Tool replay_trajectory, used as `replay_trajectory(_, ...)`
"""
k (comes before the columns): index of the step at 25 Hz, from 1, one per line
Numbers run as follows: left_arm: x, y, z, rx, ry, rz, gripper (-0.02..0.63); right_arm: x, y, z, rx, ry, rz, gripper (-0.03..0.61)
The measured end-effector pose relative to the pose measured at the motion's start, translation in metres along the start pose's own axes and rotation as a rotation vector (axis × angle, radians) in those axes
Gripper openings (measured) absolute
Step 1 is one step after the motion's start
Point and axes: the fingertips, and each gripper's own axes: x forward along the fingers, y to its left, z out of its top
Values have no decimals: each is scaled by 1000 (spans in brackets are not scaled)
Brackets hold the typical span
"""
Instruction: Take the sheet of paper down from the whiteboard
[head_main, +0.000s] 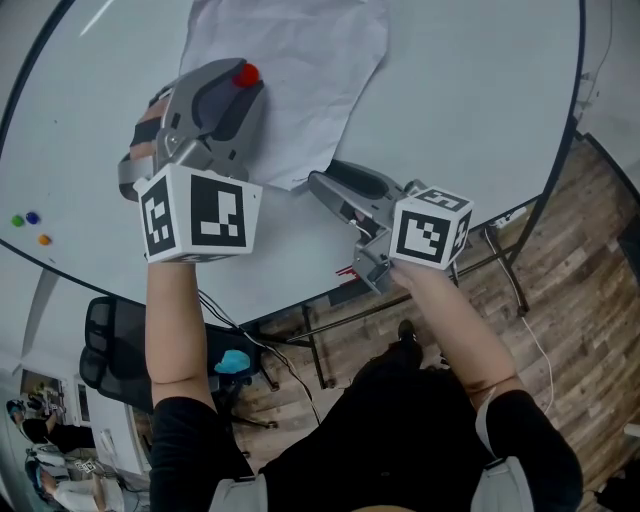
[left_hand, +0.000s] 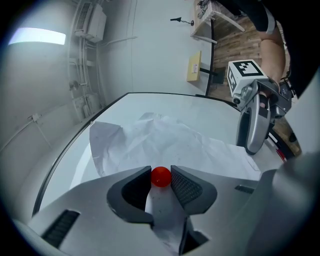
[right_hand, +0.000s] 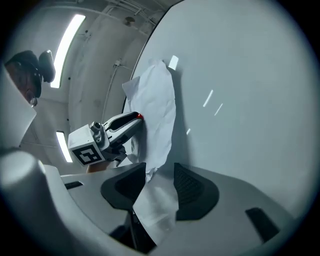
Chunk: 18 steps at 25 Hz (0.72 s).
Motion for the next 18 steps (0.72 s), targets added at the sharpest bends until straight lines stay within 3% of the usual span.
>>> replay_trajectory(4,-1,1,-3,-5,0,2,133,14,7,0,17,-9,20,167)
replay_trajectory(7,-1,1,-4,-6,-1,3,133,18,3,2,-25,-11,-25,166)
replay_trajectory(11,0,0,-8,-3,4,3,133,20,-2,2,-71,5,-82,59)
replay_trajectory(18,-2,-1,-5,-7,-1,6,133,12,-2,3,-60,-10,-88,25)
